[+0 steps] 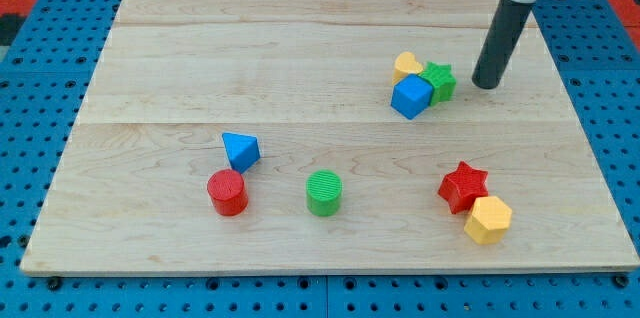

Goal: Move the heart green star and blue cube to the left side

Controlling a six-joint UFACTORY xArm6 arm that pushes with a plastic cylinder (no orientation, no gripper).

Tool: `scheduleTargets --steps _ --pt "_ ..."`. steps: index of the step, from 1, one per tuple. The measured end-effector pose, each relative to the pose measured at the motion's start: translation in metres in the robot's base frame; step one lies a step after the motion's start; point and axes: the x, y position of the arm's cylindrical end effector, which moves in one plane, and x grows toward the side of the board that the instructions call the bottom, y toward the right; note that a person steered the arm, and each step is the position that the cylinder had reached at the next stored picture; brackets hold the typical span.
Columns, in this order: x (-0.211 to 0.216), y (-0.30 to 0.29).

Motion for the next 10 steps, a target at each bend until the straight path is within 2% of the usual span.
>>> scheduleTargets --steps 1,2,3,4,6,7,8,9,10 --pt "-0.001 -0.097" --pt "-0.002 -0.168" --pt "-0.01 -0.193" --pt "-0.011 -0.131" --pt "0.057 -0.077" --pt "0.057 -0.125" --pt "0.058 -0.147" --pt "0.074 -0.128" --pt "0.077 -0.161"
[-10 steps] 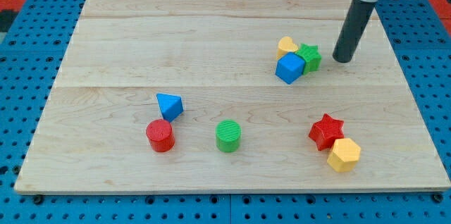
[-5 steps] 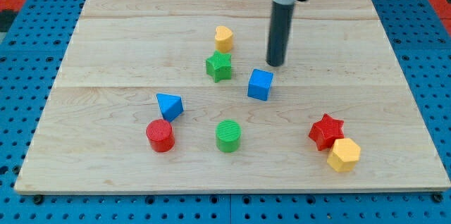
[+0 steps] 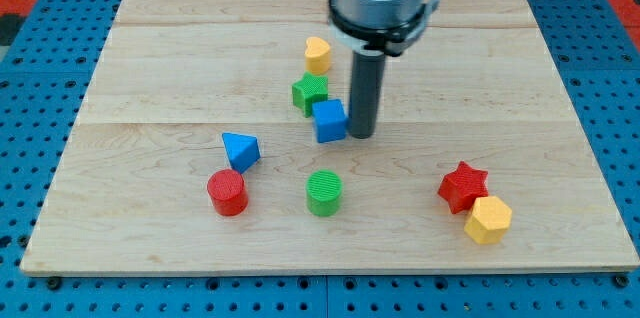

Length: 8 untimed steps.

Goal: Move the heart green star and blue cube to the left side

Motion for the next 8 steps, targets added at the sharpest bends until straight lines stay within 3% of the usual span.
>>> scheduleTargets --steps 2,3,5,7,8 --pt "-0.038 -0.043" --pt "-0.039 0.0" --pt "-0.128 0.005" --pt "-0.112 -0.064" --pt "-0.138 -0.008"
